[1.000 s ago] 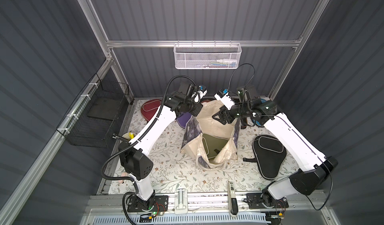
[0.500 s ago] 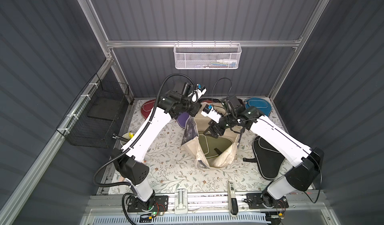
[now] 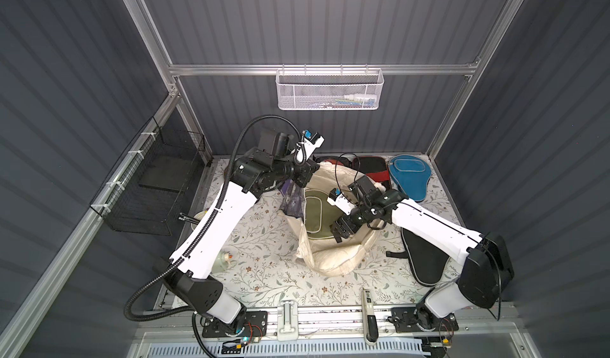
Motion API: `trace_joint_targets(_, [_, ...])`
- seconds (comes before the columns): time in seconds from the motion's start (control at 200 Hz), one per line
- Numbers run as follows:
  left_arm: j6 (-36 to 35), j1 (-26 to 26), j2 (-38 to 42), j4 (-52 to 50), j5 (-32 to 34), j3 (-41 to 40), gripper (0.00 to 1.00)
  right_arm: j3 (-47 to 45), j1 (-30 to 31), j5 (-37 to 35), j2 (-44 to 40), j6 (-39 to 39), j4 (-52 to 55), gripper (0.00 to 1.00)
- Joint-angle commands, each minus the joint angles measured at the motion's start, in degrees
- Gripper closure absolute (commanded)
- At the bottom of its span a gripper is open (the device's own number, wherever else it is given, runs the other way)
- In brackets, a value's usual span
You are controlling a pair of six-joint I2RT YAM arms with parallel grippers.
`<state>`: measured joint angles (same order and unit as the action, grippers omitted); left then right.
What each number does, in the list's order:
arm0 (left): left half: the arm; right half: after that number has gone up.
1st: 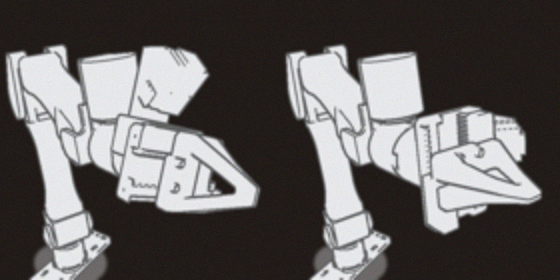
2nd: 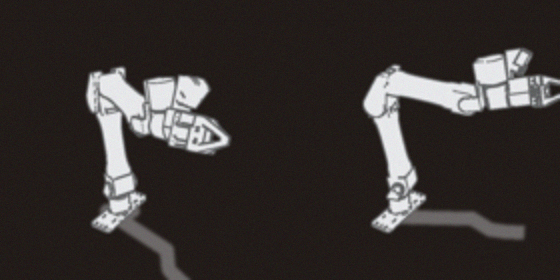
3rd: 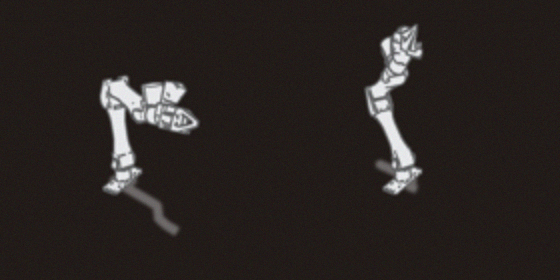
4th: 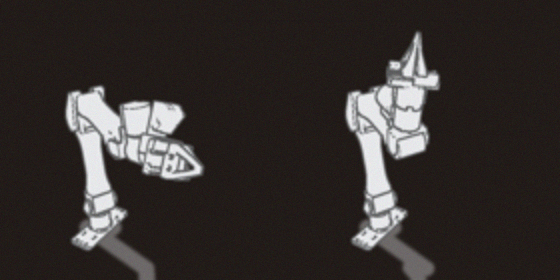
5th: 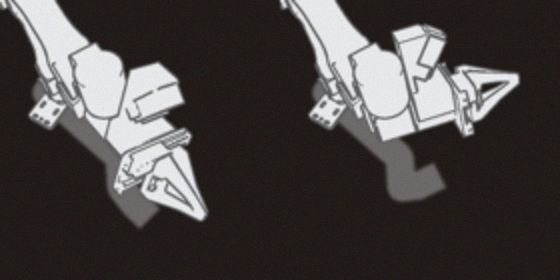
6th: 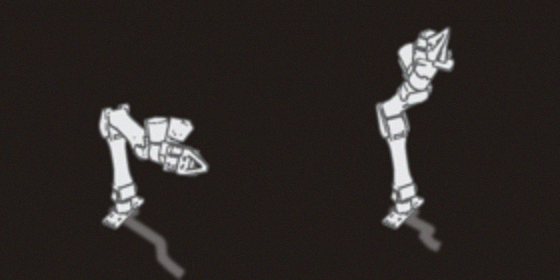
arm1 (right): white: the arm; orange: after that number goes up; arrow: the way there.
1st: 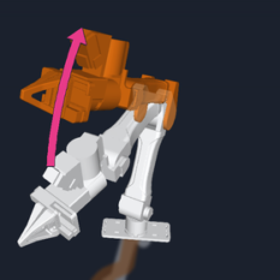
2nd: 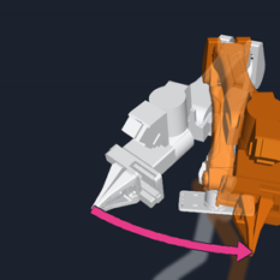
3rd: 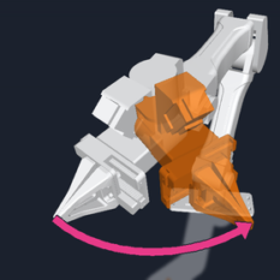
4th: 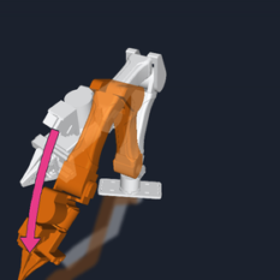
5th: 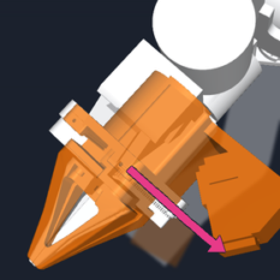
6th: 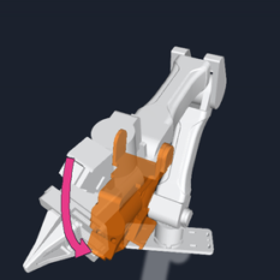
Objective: Remove the ping pong set from the canvas bag
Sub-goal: Pick up the canvas bag from the center of the board, then pick up the ping pong set from the canvas bag.
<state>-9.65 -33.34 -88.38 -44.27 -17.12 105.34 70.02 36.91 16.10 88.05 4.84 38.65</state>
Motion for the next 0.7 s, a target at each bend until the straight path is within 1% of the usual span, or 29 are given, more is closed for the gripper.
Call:
trace_joint_targets(0.0, [3.32,0.03,2.85,4.98,-5.79,-0.97,1.00,-0.30,0.40,-1.78,-1.06,-5.19,-3.19,0.16])
trace_joint_targets(0.08, [4.77,0.03,3.97,6.11,-6.88,-2.76,1.00,0.09,0.93,0.60,-0.10,-8.54,-5.57,0.20])
trace_joint_targets(0.175, [5.60,0.03,5.25,6.31,-8.02,-4.11,1.00,-0.16,1.07,2.53,2.03,-14.29,-9.19,0.34])
trace_joint_targets(0.195, [5.89,0.04,5.58,6.26,-8.24,-4.25,1.00,-0.36,1.12,4.78,2.61,-15.51,-10.00,0.36])
trace_joint_targets(0.255, [6.57,0.05,6.32,6.55,-8.86,-4.87,1.00,-1.31,1.12,5.49,3.94,-19.15,-12.56,0.40])
trace_joint_targets(0.39, [8.30,0.03,7.72,7.13,-9.79,-6.49,1.00,-5.00,1.09,6.67,5.53,-26.82,-20.94,0.41])
trace_joint_targets(0.48, [9.31,0.03,8.26,7.68,-10.80,-7.71,1.00,-5.92,1.12,7.08,7.33,-30.72,-24.14,0.42])
trace_joint_targets(0.605, [10.72,0.03,9.03,9.03,-11.92,-9.61,1.00,-6.05,1.06,7.78,9.96,-33.42,-27.51,0.43])
trace_joint_targets(0.695, [11.78,0.03,9.19,9.87,-12.64,-10.83,1.00,-5.56,1.10,7.90,12.38,-34.64,-28.77,0.46])
